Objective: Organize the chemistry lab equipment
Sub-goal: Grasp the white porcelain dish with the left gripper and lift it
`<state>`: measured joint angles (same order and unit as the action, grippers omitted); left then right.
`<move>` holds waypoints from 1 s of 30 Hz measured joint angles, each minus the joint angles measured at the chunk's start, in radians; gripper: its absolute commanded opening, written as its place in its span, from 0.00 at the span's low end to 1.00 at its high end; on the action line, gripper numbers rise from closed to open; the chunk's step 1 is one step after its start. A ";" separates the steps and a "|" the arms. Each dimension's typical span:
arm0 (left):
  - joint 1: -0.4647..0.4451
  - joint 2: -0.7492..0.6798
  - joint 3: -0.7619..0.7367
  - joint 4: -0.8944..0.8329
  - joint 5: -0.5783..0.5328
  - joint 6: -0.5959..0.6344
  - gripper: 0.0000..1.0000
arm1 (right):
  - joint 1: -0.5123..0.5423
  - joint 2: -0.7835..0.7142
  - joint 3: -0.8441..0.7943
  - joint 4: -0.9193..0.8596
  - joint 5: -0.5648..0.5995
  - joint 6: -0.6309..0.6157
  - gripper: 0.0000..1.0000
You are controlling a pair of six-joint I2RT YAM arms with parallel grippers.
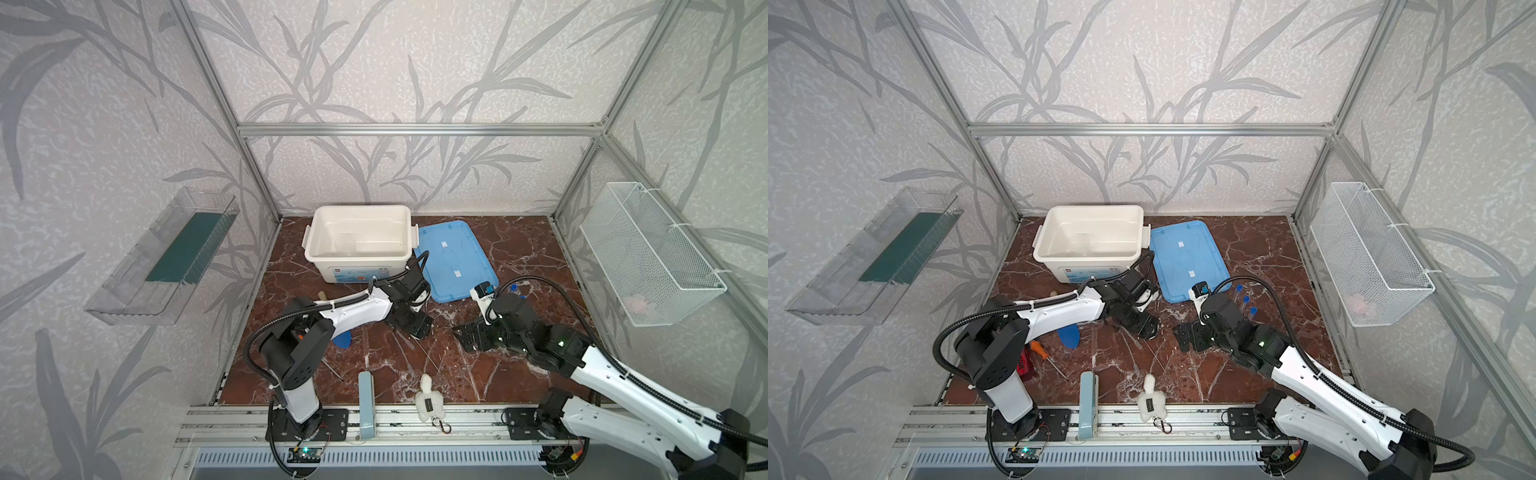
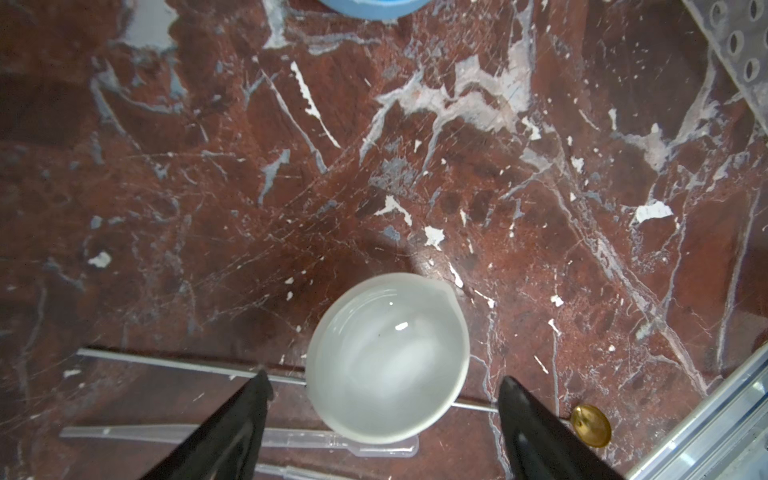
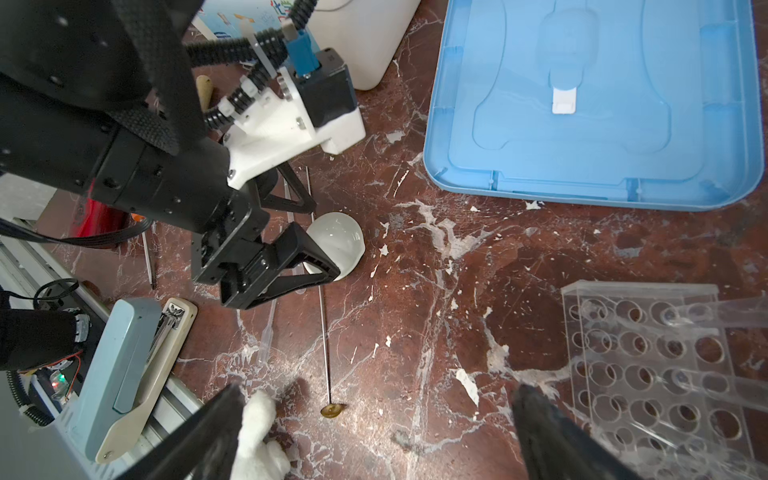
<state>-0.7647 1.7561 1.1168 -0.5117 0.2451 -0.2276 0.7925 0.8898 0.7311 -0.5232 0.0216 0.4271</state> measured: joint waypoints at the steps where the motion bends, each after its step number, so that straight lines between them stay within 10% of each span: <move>1: 0.000 0.008 0.004 0.003 0.000 0.002 0.88 | 0.000 0.000 0.000 0.002 0.000 0.000 0.99; 30: -0.028 0.090 0.042 0.011 -0.032 0.018 0.85 | 0.000 0.033 -0.021 0.027 0.006 0.000 0.99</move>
<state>-0.7929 1.8462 1.1591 -0.5011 0.2134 -0.2100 0.7925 0.9226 0.7105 -0.4965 0.0273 0.4271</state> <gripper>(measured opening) 0.860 0.991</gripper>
